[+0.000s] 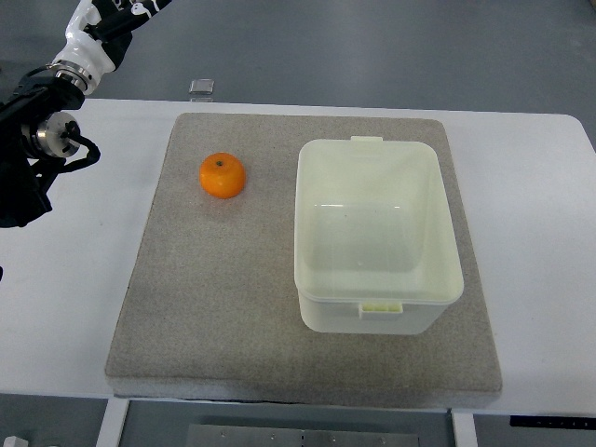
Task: Put orange in box with left hand
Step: 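Raise the left hand and swing it over the orange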
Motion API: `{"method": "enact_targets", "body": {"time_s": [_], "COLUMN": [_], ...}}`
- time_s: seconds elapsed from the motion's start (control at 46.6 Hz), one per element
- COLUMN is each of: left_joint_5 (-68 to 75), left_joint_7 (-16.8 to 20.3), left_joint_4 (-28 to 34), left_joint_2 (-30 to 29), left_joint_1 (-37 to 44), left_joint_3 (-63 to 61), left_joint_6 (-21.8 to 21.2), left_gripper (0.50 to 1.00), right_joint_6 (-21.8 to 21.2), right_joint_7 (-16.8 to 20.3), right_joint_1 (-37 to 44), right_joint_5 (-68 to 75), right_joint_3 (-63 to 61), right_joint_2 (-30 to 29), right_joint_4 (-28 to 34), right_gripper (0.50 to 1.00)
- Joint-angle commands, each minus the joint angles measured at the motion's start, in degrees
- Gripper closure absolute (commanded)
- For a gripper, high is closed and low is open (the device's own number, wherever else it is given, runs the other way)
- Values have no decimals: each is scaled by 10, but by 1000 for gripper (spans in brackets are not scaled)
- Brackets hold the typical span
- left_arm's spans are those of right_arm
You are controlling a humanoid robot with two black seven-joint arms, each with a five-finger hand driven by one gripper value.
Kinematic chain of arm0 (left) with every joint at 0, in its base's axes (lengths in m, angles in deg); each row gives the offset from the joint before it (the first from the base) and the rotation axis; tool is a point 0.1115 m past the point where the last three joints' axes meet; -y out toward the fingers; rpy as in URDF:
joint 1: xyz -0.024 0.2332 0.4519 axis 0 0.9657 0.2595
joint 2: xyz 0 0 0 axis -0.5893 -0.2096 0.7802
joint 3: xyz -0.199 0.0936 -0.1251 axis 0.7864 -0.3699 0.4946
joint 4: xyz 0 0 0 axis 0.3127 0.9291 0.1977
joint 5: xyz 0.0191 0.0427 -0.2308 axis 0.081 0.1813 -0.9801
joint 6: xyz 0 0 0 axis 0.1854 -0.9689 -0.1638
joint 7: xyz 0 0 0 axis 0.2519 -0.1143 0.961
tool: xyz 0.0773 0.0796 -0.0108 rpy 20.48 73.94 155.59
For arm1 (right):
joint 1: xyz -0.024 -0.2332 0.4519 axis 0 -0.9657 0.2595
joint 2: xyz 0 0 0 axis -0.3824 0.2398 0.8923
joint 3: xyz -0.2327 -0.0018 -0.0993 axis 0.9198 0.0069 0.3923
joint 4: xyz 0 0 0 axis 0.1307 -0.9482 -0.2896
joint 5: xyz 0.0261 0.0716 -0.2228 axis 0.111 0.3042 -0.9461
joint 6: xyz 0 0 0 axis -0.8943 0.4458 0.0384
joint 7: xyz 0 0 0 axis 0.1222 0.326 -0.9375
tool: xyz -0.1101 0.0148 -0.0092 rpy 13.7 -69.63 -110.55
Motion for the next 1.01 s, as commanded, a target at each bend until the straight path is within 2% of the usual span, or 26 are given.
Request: {"method": "enact_targets", "body": {"time_s": [0.0, 0.257, 0.386, 0.622, 0.793, 0.986], "left_joint_5": [1, 89, 174, 324, 436, 552], "left_joint_7": [0, 1, 1, 2, 8, 44], "left_joint_4": [0, -1, -1, -17, -45, -66], "left_joint_2": [-2, -9, -9, -13, -33, -34], "left_joint_1": [-12, -58, -67, -99, -132, -155], "left_joint_3": [-46, -188, -192, -194, -194, -197], "left_joint_6": [2, 26, 72, 90, 146, 150], "left_gripper": [508, 508, 510, 510, 508, 510], "right_joint_6": [0, 0, 0, 0, 0, 1], "right_joint_7": [0, 0, 0, 0, 0, 0], "right_joint_1": [0, 0, 0, 0, 0, 0], "right_joint_5": [0, 0, 0, 0, 0, 0], "right_joint_3": [0, 0, 0, 0, 0, 0], "right_joint_2": [0, 0, 0, 0, 0, 0], "right_joint_4": [0, -1, -1, 0, 0, -1], "right_gripper": [568, 568, 568, 568, 568, 568]}}
